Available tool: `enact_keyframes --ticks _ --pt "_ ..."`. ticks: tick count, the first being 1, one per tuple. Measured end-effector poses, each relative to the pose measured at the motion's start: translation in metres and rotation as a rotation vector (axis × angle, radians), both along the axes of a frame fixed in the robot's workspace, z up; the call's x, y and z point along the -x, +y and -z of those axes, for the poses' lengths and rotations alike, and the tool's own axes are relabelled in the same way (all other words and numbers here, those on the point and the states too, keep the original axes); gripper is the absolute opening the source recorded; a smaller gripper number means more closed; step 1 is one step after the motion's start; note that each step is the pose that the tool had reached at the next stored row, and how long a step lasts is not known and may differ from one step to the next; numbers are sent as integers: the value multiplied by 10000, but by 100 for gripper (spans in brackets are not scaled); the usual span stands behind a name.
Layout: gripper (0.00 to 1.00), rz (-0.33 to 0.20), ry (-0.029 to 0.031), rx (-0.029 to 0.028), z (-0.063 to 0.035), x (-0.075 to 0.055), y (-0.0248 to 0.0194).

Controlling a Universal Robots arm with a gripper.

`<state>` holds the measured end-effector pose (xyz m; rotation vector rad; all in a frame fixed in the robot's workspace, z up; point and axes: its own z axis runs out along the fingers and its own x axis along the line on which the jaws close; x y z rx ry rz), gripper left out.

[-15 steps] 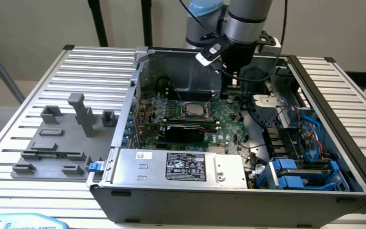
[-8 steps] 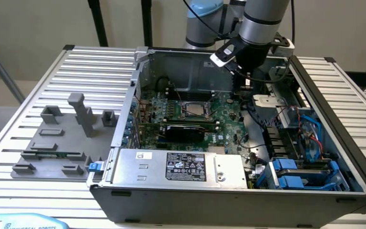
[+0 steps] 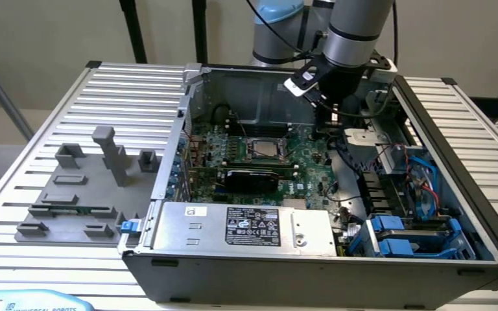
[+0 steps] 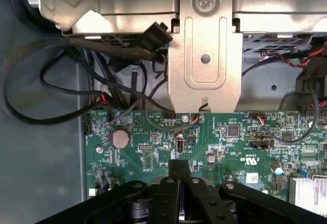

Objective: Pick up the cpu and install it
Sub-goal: 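Close the cpu cover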

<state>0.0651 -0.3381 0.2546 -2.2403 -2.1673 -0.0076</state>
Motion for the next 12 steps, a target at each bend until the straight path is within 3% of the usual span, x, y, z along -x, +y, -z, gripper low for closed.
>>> enact_keyframes --ticks 2,4,5,10,12 --pt "11 -11 70 -8 6 42 0" --pt "11 -26 240 -10 6 67 -1" --pt "11 -34 367 -11 6 75 -1" --pt "11 -71 1123 -12 7 111 0" --pt "11 -83 1382 -14 7 132 0"
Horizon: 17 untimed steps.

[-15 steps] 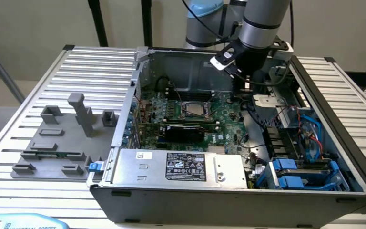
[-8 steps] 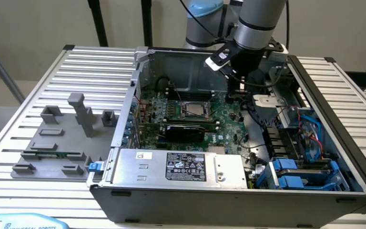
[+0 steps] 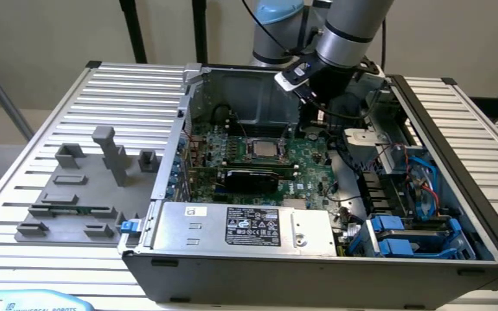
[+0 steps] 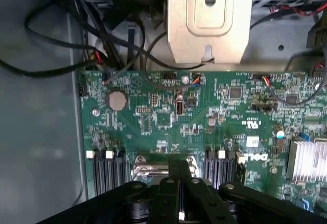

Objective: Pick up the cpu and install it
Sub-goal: 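Close the cpu cover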

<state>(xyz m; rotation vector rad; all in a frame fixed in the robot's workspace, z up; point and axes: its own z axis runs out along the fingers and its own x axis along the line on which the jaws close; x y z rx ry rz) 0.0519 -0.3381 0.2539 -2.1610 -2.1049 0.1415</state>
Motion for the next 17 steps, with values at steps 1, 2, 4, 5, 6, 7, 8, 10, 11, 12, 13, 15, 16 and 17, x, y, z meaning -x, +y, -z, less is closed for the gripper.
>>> enact_keyframes --ticks 1,2,4,5,6,7,8,10,11,12,13,15,16,17 --pt "11 -4 106 -1 -1 13 0" --pt "11 -9 192 -4 -1 28 0" --pt "11 -15 357 -20 0 65 0" --pt "11 -18 429 -27 0 83 0" --pt "11 -22 502 -34 0 102 0" --pt "11 -26 572 -43 1 121 0" --pt "11 -29 644 -51 2 140 0" --pt "11 -37 789 -65 2 176 0" --pt "11 -41 865 -73 3 193 0" --pt "11 -44 944 -80 3 209 0" --pt "11 -49 1018 -86 3 228 0" --pt "11 -54 1141 -98 4 269 0" --pt "11 -58 1191 -105 5 292 0" --pt "11 -62 1233 -113 7 317 0"
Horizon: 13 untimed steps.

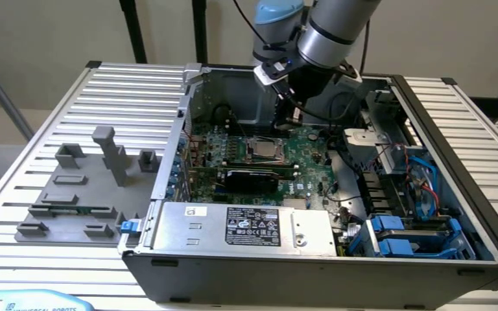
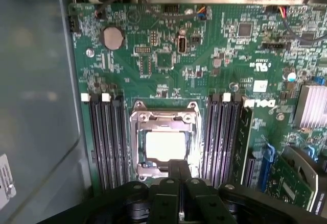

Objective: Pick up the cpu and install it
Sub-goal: 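Close the cpu cover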

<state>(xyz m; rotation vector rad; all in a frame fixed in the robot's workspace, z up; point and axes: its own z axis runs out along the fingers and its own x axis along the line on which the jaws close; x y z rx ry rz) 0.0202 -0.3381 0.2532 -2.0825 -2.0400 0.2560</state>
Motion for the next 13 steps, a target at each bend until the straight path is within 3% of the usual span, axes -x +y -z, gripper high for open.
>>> enact_keyframes --ticks 4,13 --pt "11 -11 101 -16 16 127 0" --pt "11 -17 119 -18 148 289 0"
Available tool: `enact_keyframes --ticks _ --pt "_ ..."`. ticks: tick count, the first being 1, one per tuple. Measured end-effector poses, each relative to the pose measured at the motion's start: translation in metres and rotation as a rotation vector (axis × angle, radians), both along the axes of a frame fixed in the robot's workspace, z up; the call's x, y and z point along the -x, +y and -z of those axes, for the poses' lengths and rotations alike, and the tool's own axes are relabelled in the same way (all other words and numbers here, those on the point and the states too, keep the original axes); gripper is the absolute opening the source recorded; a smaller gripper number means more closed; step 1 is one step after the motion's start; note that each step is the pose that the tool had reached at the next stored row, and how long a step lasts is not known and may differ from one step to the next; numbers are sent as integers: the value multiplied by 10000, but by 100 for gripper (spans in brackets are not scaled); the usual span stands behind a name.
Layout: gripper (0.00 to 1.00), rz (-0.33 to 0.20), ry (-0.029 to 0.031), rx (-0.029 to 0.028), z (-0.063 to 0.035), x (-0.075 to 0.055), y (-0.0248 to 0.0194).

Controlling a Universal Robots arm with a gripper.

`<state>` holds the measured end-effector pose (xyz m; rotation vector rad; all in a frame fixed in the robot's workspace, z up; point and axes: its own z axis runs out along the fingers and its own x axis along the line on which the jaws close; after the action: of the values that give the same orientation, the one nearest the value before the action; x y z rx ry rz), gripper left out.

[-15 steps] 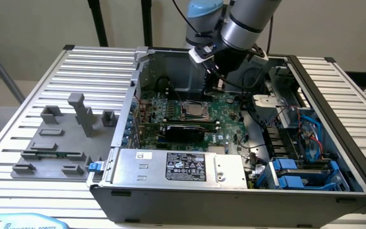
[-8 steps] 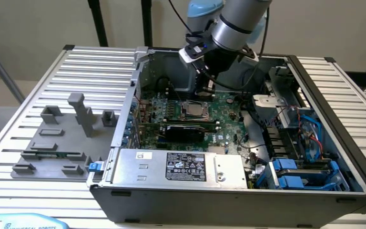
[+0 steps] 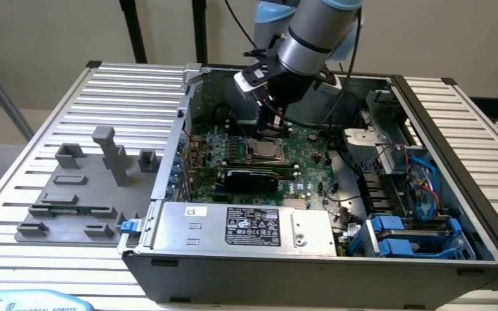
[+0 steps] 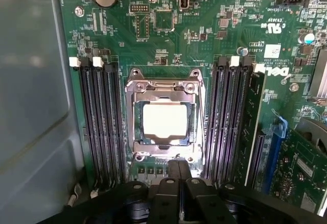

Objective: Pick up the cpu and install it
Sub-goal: 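Close the cpu cover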

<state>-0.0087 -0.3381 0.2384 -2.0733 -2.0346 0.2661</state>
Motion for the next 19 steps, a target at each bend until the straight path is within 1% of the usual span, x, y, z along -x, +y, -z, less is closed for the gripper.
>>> enact_keyframes --ticks 8,15,19 --pt "11 0 -2 -1 145 116 2" --pt "11 1 -15 -16 270 127 20" --pt "11 1 -20 -16 318 142 23"
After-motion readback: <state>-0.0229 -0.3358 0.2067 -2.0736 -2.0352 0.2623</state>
